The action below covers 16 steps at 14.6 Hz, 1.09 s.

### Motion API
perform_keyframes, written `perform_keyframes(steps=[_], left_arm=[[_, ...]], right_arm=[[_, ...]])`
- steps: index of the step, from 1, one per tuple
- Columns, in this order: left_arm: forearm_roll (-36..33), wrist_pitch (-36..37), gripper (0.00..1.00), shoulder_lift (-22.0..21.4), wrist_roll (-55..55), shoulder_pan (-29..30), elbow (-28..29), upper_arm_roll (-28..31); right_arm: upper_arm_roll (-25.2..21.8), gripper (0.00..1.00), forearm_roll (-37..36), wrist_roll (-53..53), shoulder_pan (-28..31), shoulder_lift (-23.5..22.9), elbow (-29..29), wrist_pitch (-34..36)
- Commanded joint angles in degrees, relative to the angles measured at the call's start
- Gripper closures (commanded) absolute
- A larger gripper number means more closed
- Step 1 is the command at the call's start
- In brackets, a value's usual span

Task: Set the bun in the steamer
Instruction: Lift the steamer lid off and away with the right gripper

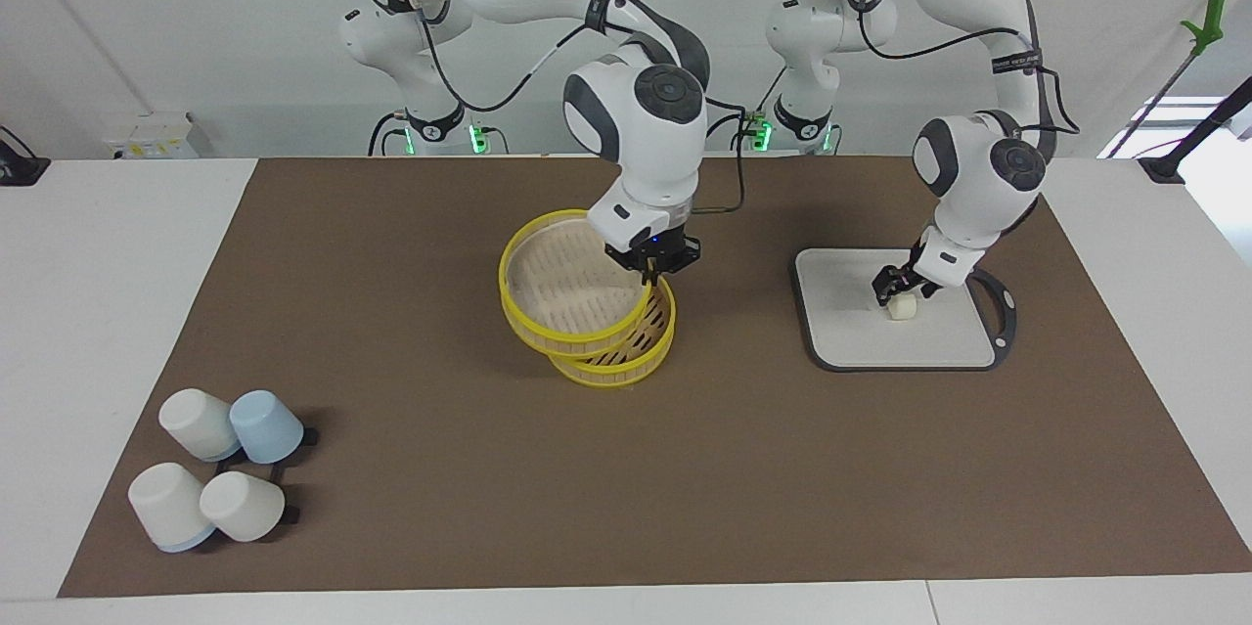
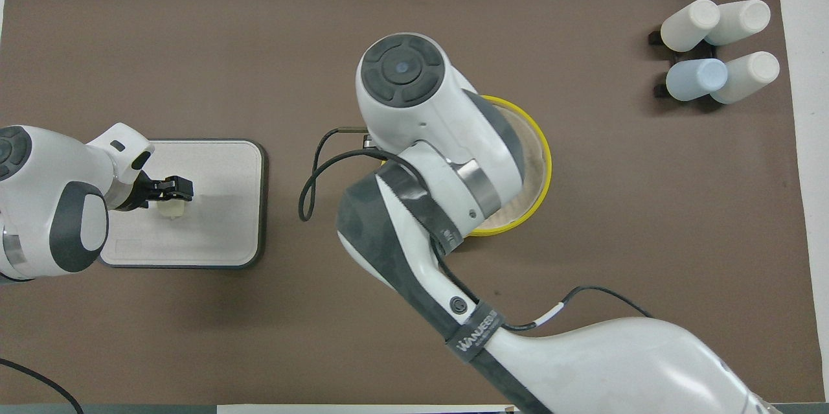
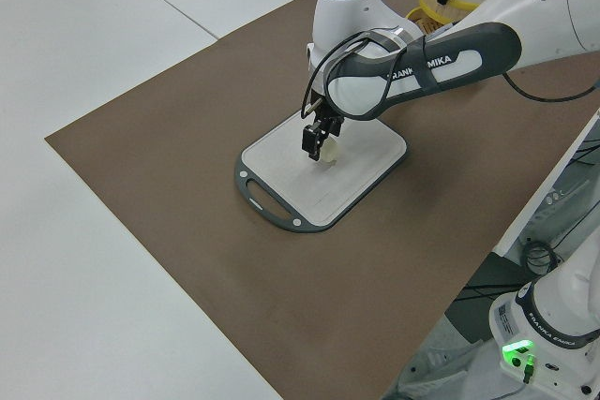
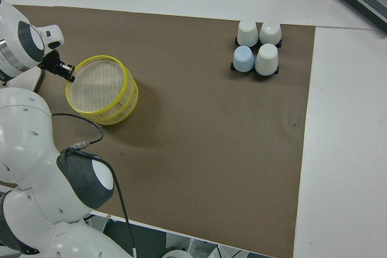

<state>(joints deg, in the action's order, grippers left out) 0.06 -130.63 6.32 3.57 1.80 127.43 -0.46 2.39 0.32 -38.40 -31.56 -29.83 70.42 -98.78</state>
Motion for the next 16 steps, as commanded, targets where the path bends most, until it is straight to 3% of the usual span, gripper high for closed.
perform_keyframes(steps=[1, 6, 10, 13, 16], left_arm=[[-0.5, -0.6, 0.25, -0.3, 0.6, -0.5, 0.8, 0.3], [-0.5, -1.1, 0.39, -0.3, 0.6, -0.4, 0.7, 0.3], [-0.5, -0.6, 0.63, -0.3, 0.6, -0.5, 0.6, 0.3], [-0.5, 2.0, 0.63, -0.1, 1.3, -0.7, -1.3, 0.1], [-0.4, 9.0, 0.63, 1.0, 4.1, -2.4, -6.9, -0.1]], right_arm=[[0.4, 1.00, 1.5, 11.5, 6.8, 4.3, 0.1, 4.6], [0.2, 1.00, 0.9, 27.8, 16.6, 7.6, 0.7, 9.3], [0.2, 1.00, 0.7, 33.7, 24.0, 9.4, 4.9, 10.3], [0.2, 1.00, 0.7, 35.8, 24.8, 10.8, 6.4, 11.6], [0.2, 1.00, 0.6, 35.8, 25.0, 11.3, 7.0, 11.4]])
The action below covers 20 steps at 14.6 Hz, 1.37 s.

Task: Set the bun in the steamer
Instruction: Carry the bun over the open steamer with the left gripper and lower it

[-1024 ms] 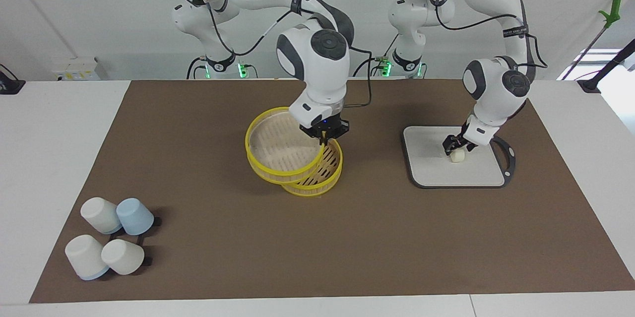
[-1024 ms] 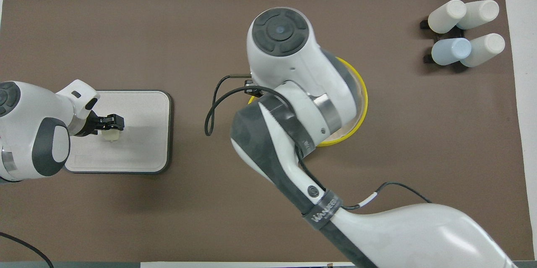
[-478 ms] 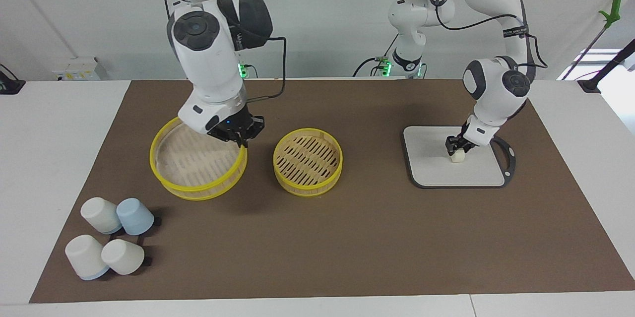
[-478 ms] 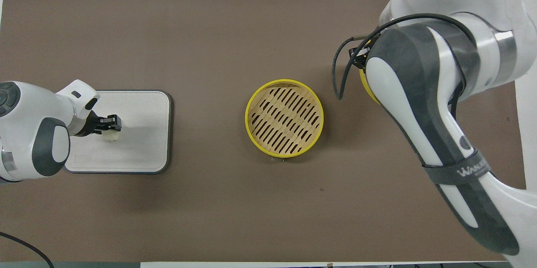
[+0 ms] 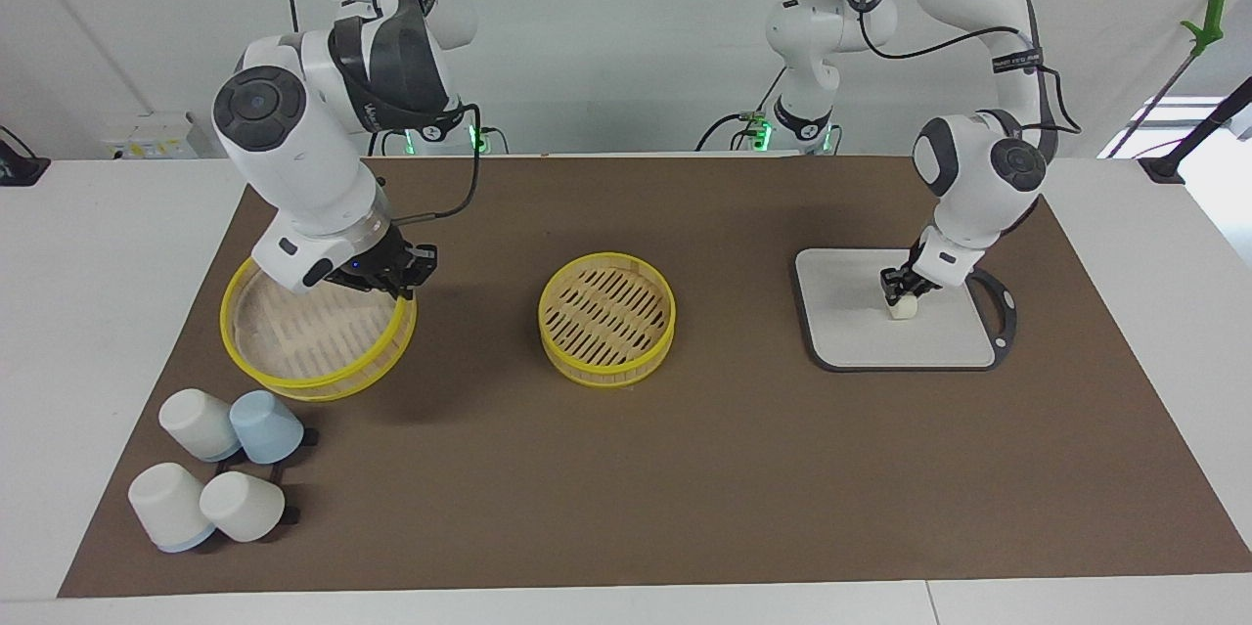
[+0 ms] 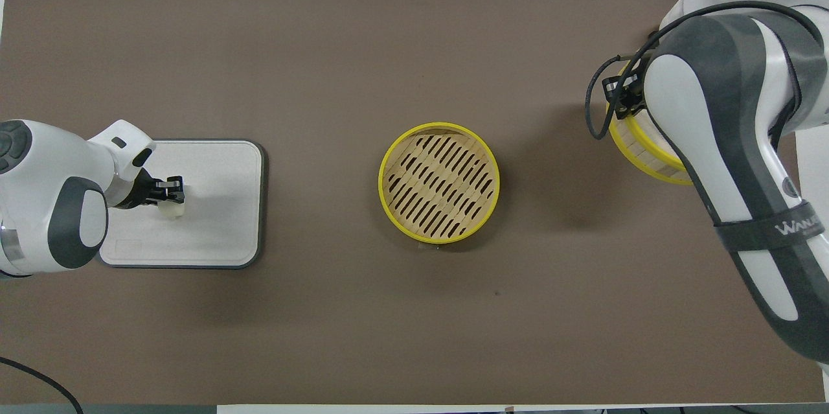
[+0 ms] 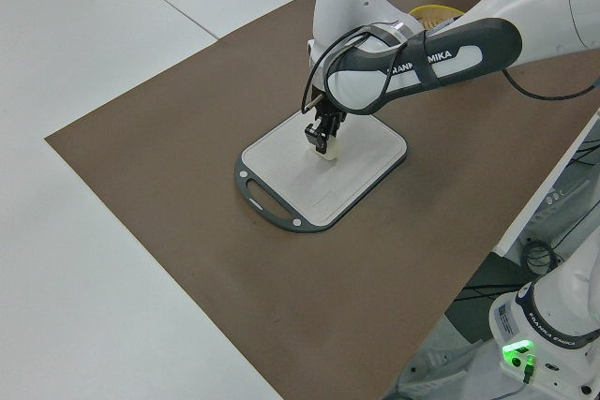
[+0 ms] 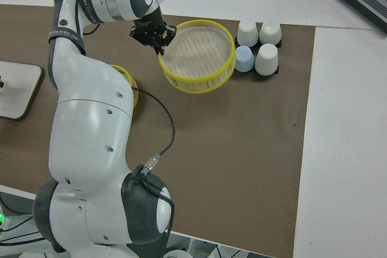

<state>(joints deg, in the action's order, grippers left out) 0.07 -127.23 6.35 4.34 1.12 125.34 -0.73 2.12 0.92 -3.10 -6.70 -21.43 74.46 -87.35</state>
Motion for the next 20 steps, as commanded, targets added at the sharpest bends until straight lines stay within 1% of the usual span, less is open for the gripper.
perform_keyframes(steps=[1, 2, 3, 5, 6, 7, 9, 11, 13, 14, 15, 16, 18, 20], left_arm=[[-0.3, 8.5, 0.63, 1.0, 5.6, -3.1, -7.6, 0.2], [0.1, 12.0, 0.63, 1.2, 8.5, -4.8, -10.9, 0.2], [1.9, 15.4, 0.63, 1.5, 11.7, -6.5, -14.3, 0.2], [3.8, 21.3, 0.63, 4.0, 20.7, -11.6, -22.1, 0.1], [4.2, 22.2, 0.63, 5.1, 26.1, -14.4, -24.2, -0.1], [5.3, 21.4, 0.63, 5.3, 30.5, -17.8, -24.8, -0.1], [8.3, 19.2, 0.63, 5.8, 36.2, -23.1, -25.6, 0.0], [11.0, 18.8, 0.63, 7.8, 40.7, -28.0, -29.3, 0.0], [11.1, 20.0, 0.63, 12.9, 46.1, -31.8, -36.6, 0.0], [10.7, 21.9, 0.63, 17.1, 48.8, -34.5, -41.4, 0.1], [10.0, 22.2, 0.63, 21.1, 50.0, -36.8, -44.8, 0.3], [9.4, 21.9, 0.63, 23.3, 50.2, -38.4, -46.0, 0.2], [9.3, 18.4, 0.63, 23.8, 50.4, -40.0, -45.3, 0.1], [9.1, 17.1, 0.63, 25.6, 50.4, -41.1, -44.3, 0.1]], right_arm=[[0.4, 1.00, 0.0, 0.6, -0.1, 3.1, 3.4, -0.3], [0.4, 1.00, 0.0, 0.5, -0.2, 3.2, 3.4, -0.3], [0.4, 1.00, 0.0, 0.5, -0.2, 3.2, 3.4, -0.3], [0.4, 1.00, 0.0, 0.6, -0.1, 3.2, 3.4, -0.2], [0.4, 1.00, 0.0, 0.6, -0.1, 3.3, 3.5, -0.3], [0.4, 1.00, 0.0, 0.6, 0.0, 3.4, 3.5, -0.3], [0.4, 1.00, 0.0, 0.6, 0.1, 3.4, 3.5, -0.2], [0.4, 1.00, 0.0, 0.6, 0.1, 3.4, 3.5, -0.2], [0.4, 1.00, 0.0, 0.6, 0.1, 3.5, 3.8, -0.2], [0.4, 1.00, 0.0, 0.6, 0.1, 3.5, 3.9, -0.3], [0.4, 1.00, 0.0, 0.6, 0.1, 3.8, 4.2, -0.4], [0.4, 1.00, 0.0, 0.6, 0.1, 3.9, 4.4, -0.4], [0.4, 1.00, 0.0, 0.6, 0.1, 3.9, 4.6, -0.5], [0.4, 1.00, 0.0, 0.6, 0.0, 4.0, 4.6, -0.5]])
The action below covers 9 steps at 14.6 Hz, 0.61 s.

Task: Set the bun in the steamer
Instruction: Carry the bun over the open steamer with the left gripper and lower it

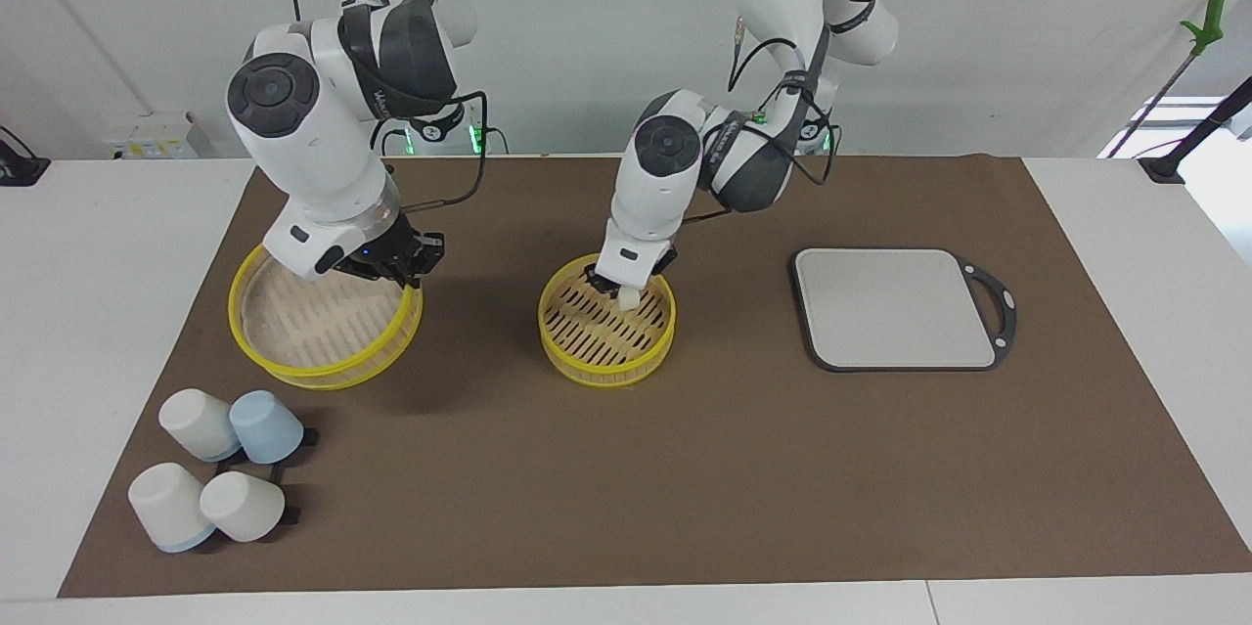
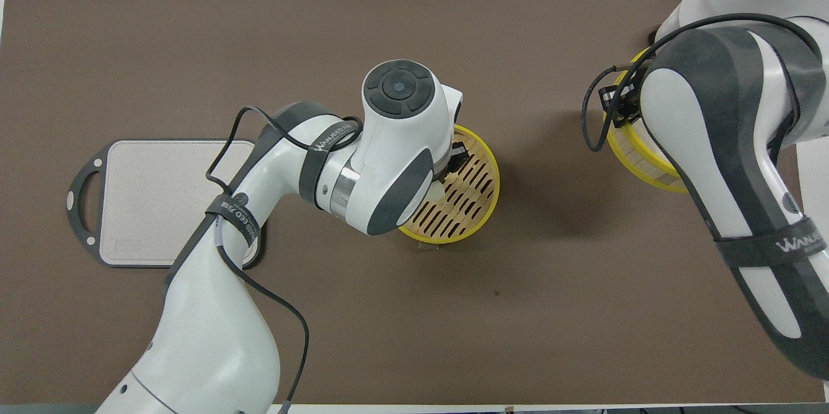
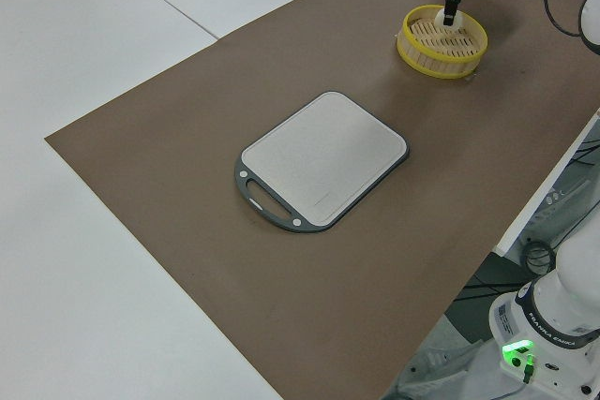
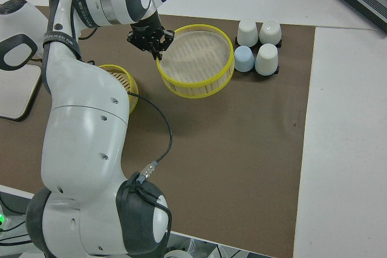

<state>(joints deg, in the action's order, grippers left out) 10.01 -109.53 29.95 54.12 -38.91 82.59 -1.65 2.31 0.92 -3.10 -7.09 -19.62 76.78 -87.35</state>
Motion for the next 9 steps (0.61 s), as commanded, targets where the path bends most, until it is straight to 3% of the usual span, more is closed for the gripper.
perform_keyframes(steps=[1, 5, 6, 8, 9], left_arm=[[-0.9, -1.4, 0.63, 2.5, 0.6, -1.2, -1.6, 1.0], [-2.2, -2.0, 0.62, 2.4, 0.5, -1.3, -0.2, 0.9], [-2.4, -2.5, 0.54, 2.3, 0.5, -2.0, 0.3, 0.9], [-2.1, -3.1, 0.04, 2.3, 0.5, -2.0, 0.2, 1.0], [-1.9, -3.5, 0.00, 2.3, 0.8, -2.0, 0.1, 1.0]], right_arm=[[0.2, 1.00, 0.0, 0.6, 0.5, 2.2, 2.3, -0.5], [0.2, 1.00, 0.0, 0.6, 0.4, 2.2, 2.5, -0.5], [0.2, 1.00, 0.0, 0.6, 0.4, 2.3, 2.6, -0.5], [0.2, 1.00, 0.0, 0.6, 0.4, 2.4, 2.8, -0.5], [0.2, 1.00, 0.0, 0.6, 0.5, 2.4, 2.8, -0.5]])
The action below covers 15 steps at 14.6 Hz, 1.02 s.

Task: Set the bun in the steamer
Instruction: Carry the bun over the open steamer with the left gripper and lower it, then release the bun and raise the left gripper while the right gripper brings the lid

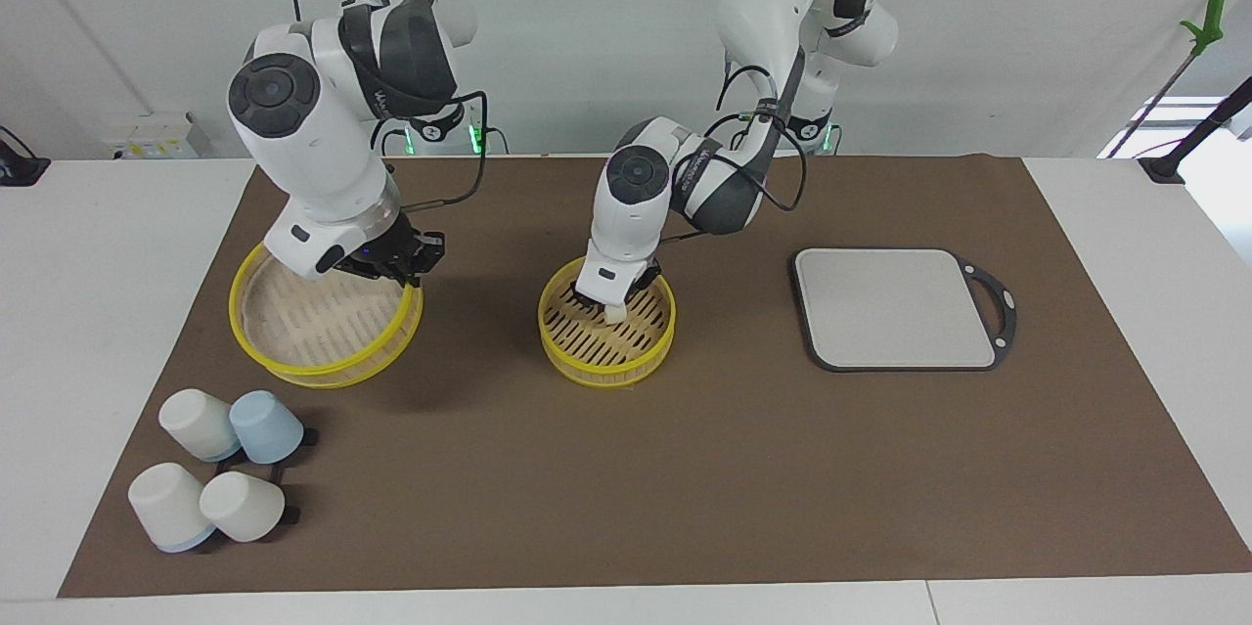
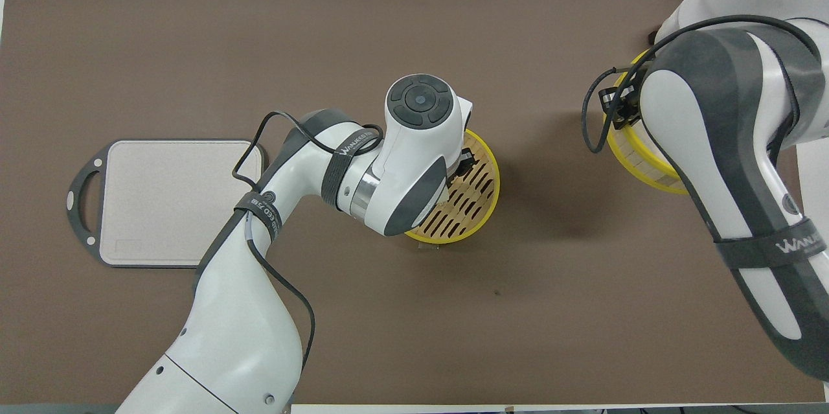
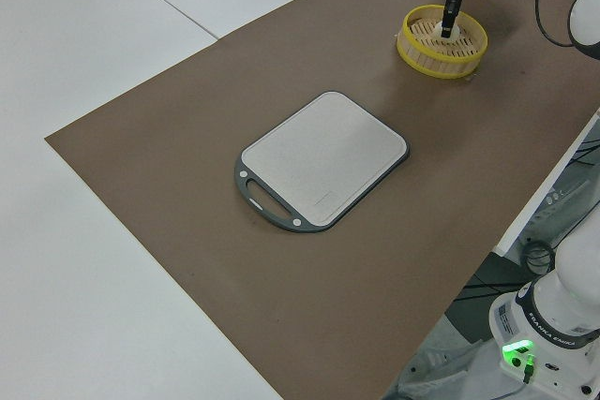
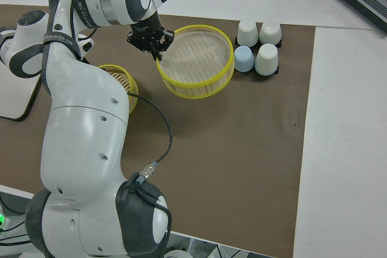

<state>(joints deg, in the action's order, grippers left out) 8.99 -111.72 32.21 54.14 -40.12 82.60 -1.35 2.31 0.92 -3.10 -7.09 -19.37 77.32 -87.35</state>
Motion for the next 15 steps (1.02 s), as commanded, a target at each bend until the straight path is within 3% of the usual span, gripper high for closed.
perform_keyframes(steps=[1, 6, 7, 11, 15], left_arm=[[-0.9, -1.3, 0.00, 0.0, 1.1, -0.8, 0.1, 0.7], [-1.2, 4.8, 0.00, -1.0, 1.8, 0.6, -1.0, 2.0], [-1.3, 5.8, 0.00, -4.1, 1.7, 1.8, -0.9, 3.4], [-1.3, 12.9, 0.00, -12.4, -0.4, 12.9, 0.1, 3.7], [-1.5, 17.4, 0.00, -15.9, -11.0, 24.6, 0.2, 3.8]], right_arm=[[0.2, 1.00, 0.0, 0.6, 0.4, 2.1, 2.3, -0.5], [0.2, 1.00, 0.5, -0.4, 0.4, 2.4, 2.7, -0.6], [0.3, 1.00, 0.8, -1.4, 0.1, 2.4, 2.9, -1.1], [0.3, 1.00, 0.9, -5.9, -2.8, 3.3, 6.5, -8.8], [0.2, 1.00, 0.6, -19.3, -10.6, 2.2, 5.9, -13.7]])
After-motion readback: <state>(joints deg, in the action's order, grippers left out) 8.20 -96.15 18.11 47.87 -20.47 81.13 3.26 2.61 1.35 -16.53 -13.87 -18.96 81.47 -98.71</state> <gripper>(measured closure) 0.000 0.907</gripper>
